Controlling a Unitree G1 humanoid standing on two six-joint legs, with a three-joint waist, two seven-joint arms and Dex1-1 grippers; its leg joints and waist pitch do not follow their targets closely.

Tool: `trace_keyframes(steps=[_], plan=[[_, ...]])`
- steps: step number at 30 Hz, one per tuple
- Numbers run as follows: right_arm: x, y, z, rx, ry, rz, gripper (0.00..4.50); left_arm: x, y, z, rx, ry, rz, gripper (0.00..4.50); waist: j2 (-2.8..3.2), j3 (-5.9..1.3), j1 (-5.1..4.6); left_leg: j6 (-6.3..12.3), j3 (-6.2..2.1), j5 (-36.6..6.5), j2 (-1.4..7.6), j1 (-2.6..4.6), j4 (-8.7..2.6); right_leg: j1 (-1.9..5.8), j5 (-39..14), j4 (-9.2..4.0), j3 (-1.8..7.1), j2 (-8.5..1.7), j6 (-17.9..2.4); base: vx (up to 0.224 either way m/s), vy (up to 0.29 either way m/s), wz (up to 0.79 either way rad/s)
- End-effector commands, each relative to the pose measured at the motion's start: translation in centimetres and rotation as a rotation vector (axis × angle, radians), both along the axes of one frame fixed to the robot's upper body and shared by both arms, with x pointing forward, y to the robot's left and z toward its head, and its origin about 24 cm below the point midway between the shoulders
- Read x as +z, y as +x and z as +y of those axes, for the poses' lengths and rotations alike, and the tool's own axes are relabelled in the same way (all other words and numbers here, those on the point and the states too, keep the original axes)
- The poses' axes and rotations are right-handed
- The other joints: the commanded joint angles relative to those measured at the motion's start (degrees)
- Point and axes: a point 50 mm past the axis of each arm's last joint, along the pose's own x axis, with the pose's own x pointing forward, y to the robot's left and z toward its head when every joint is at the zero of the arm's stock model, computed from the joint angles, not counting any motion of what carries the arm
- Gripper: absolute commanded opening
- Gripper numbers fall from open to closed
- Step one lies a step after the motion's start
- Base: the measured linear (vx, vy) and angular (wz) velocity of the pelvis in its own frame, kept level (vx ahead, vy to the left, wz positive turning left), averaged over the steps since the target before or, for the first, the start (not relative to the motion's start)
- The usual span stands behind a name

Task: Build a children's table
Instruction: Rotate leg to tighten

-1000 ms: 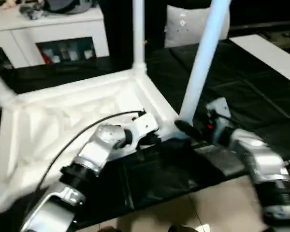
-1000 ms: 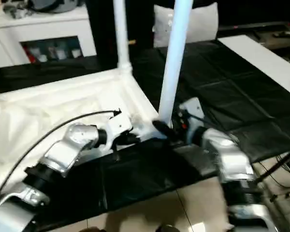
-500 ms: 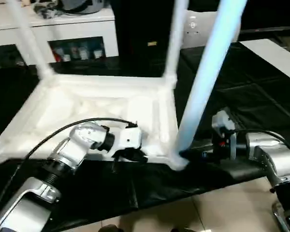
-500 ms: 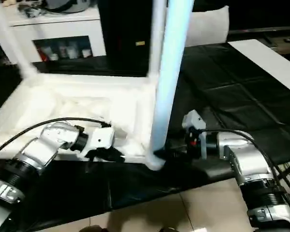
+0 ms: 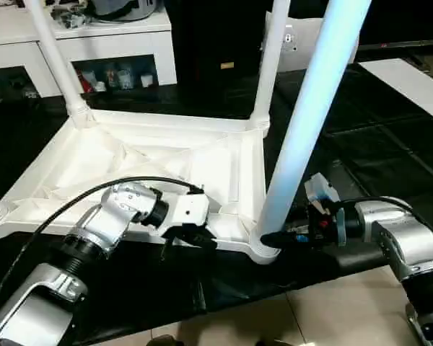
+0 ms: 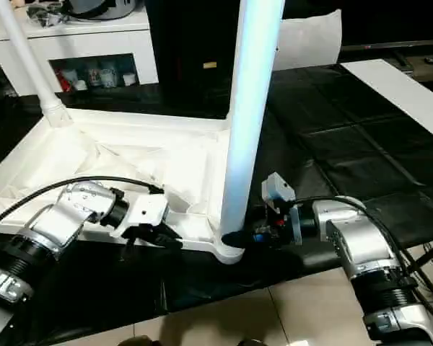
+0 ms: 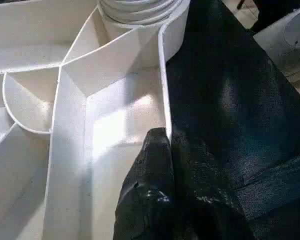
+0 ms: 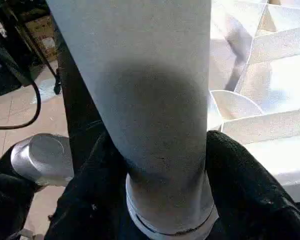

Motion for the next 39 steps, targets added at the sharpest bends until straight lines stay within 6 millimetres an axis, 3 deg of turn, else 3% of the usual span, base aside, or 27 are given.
trace_keyframes(steps=[1, 5, 9, 10, 11, 12, 13, 15, 16, 19, 20, 22, 24, 25, 26, 27, 33, 35, 37, 39], plan=[[0.6, 0.1, 0.5, 0.018, 0.019, -0.018, 2.06, -1.3, -1.3, -0.9, -0.122, 0.053, 0.069, 0.00, -0.62, -4.32, 0.08, 3.24, -0.56, -13.2, 2.97, 0.31, -4.14, 3.09, -18.6, -3.80, 2.93, -2.84, -11.9, 0.000, 0.000, 0.00], [0.5, -0.3, 0.5, 0.025, 0.039, 0.005, 2.01, -1.3, -1.3, -1.1, -0.073, 0.009, 0.099, 0.00, -0.78, -4.29, 0.13, 3.45, -0.52, -12.6, 2.96, 0.26, -4.10, 3.11, -19.2, -3.82, 2.91, -2.88, -11.7, 0.000, 0.000, 0.00], [0.3, 0.2, 0.8, -0.082, 0.048, 0.006, 2.00, -1.1, -0.8, -1.6, 0.077, -0.074, 0.108, 0.00, -0.68, -4.24, 0.08, 3.29, -0.51, -12.9, 2.97, 0.36, -4.15, 3.04, -19.9, -3.96, 2.91, -2.84, -11.6, 0.000, 0.000, 0.00], [-0.2, 1.0, 1.2, -0.205, -0.003, -0.015, 2.00, -1.2, -0.5, -1.8, 0.170, -0.088, 0.115, 0.00, -0.78, -4.00, -0.32, 2.46, -0.57, -13.6, 2.90, 0.28, -4.30, 2.96, -21.6, -3.92, 2.90, -2.73, -11.0, 0.000, 0.000, 0.00], [-0.2, 1.0, 1.2, -0.205, -0.003, -0.015, 2.00, -1.2, -0.5, -1.8, 0.170, -0.088, 0.115, 0.00, -0.80, -3.75, -0.49, 1.77, -0.70, -15.5, 2.59, 0.48, -4.28, 2.76, -26.4, -4.55, 2.63, -2.74, -9.6, 0.000, 0.000, 0.00], [-0.2, 1.2, 1.4, -0.237, -0.002, -0.019, 2.00, -1.2, -0.4, -1.9, 0.187, -0.094, 0.115, 0.00, -0.80, -3.75, -0.49, 1.77, -0.70, -15.5, 2.59, 0.48, -4.28, 2.76, -26.4, -4.55, 2.63, -2.74, -9.6, 0.000, 0.000, 0.00], [-0.5, 1.9, 2.2, -0.354, 0.007, -0.020, 1.98, -1.2, -0.3, -2.3, 0.258, -0.115, 0.122, 0.00, -1.10, -3.61, -1.10, 0.94, -0.94, -16.7, 2.33, 0.33, -4.27, 2.75, -31.3, -5.02, 2.45, -2.91, -7.4, 0.000, 0.000, 0.00], [-0.8, 2.1, 2.5, -0.401, -0.009, -0.018, 1.98, -1.1, -0.3, -2.7, 0.279, -0.125, 0.115, 0.00, -1.02, -3.58, -1.68, 0.56, -1.08, -17.7, 2.25, 0.42, -4.23, 2.55, -33.7, -5.47, 2.28, -2.93, -6.1, 0.000, 0.000, 0.00], [-1.2, 2.3, 2.8, -0.438, -0.028, -0.016, 1.98, -1.1, -0.3, -3.0, 0.300, -0.130, 0.113, 0.00, -1.11, -3.61, -2.44, 0.21, -1.37, -18.7, 2.18, 0.14, -4.18, 2.70, -35.5, -5.65, 2.00, -2.97, -4.6, 0.000, 0.000, 0.00], [-2.2, 2.9, 3.8, -0.598, -0.066, 0.002, 1.97, -1.1, -0.1, -4.3, 0.403, -0.152, 0.102, 0.00, -0.97, -3.48, -3.65, 0.34, -1.33, -20.2, 1.97, 0.51, -4.04, 2.02, -36.3, -6.22, 1.85, -2.69, -4.4, 0.000, 0.000, 0.00], [-2.3, 3.3, 4.0, -0.657, -0.060, 0.009, 1.97, -1.0, 0.2, -4.9, 0.448, -0.169, 0.095, 0.00, -0.67, -3.57, -3.77, 0.29, -1.37, -20.7, 1.92, 0.67, -3.95, 1.98, -36.5, -6.28, 1.74, -2.73, -4.3, 0.000, 0.000, 0.00], [-2.3, 4.1, 4.6, -0.775, -0.026, 0.034, 1.97, -0.8, 0.8, -5.9, 0.535, -0.199, 0.077, 0.00, -0.59, -3.54, -4.76, 0.34, -1.48, -22.1, 1.99, 0.65, -4.08, 1.88, -35.1, -6.56, 1.46, -2.48, -4.6, 0.000, 0.000, 0.00], [-2.4, 4.4, 4.8, -0.823, -0.008, 0.046, 1.97, -0.7, 1.1, -6.4, 0.582, -0.211, 0.061, 0.00, -0.62, -3.65, -4.97, 0.30, -1.54, -23.3, 1.92, 0.87, -3.94, 1.76, -35.2, -6.71, 1.30, -2.46, -4.3, 0.000, 0.000, 0.00], [-2.3, 4.7, 5.3, -0.870, 0.015, 0.039, 2.30, -0.6, 1.8, -7.1, 0.675, -0.212, 0.014, 0.00, -0.46, -3.76, -5.19, 0.77, -1.73, -23.6, 1.93, 0.39, -4.16, 2.26, -34.1, -6.60, 1.24, -2.50, -4.1, 0.000, 0.000, 0.00], [-2.3, 4.7, 5.4, -0.870, 0.017, 0.037, 2.30, -0.5, 1.8, -7.1, 0.679, -0.211, 0.010, 0.00, -0.38, -3.76, -5.27, 0.88, -1.56, -23.6, 2.01, 0.51, -4.17, 2.05, -33.4, -6.71, 1.39, -2.48, -4.3, 0.000, 0.000, 0.00], [-2.2, 4.7, 5.6, -0.873, 0.028, 0.022, 2.50, -0.5, 2.0, -7.4, 0.704, -0.204, -0.016, 0.00, -0.55, -3.93, -5.03, 1.09, -1.52, -23.2, 2.00, 0.77, -4.12, 1.94, -32.1, -6.80, 1.43, -2.56, -4.7, 0.000, 0.000, 0.00], [-1.6, 4.4, 5.0, -0.845, 0.076, -0.032, 3.13, -0.6, 1.9, -6.7, 0.687, -0.175, -0.047, 0.00, -0.70, -4.10, -4.49, 2.93, -1.22, -19.8, 2.15, 0.12, -4.40, 2.52, -26.5, -6.04, 2.05, -2.69, -6.9, 0.000, 0.000, 0.00], [-1.4, 4.2, 4.3, -0.817, 0.077, -0.044, 3.32, -0.6, 1.9, -6.3, 0.659, -0.168, -0.052, 0.00, -0.71, -4.14, -4.45, 3.19, -1.17, -19.3, 2.20, 0.01, -4.42, 2.63, -25.6, -5.91, 2.14, -2.66, -7.3, 0.000, 0.000, 0.00], [-0.6, 3.7, 2.4, -0.736, 0.092, -0.080, 3.53, -0.8, 1.8, -5.2, 0.601, -0.141, -0.056, 0.00, -0.60, -4.31, -3.96, 4.08, -1.03, -17.5, 2.28, 0.04, -4.34, 2.85, -22.6, -5.52, 2.38, -2.67, -8.3, 0.000, 0.000, 0.00], [-0.4, 3.5, 2.0, -0.713, 0.096, -0.091, 3.64, -0.9, 1.8, -5.0, 0.590, -0.132, -0.055, 0.00, -0.62, -4.42, -3.57, 4.53, -0.89, -16.4, 2.38, 0.07, -4.22, 2.89, -20.9, -5.35, 2.50, -2.70, -9.0, 0.000, 0.000, 0.00]])
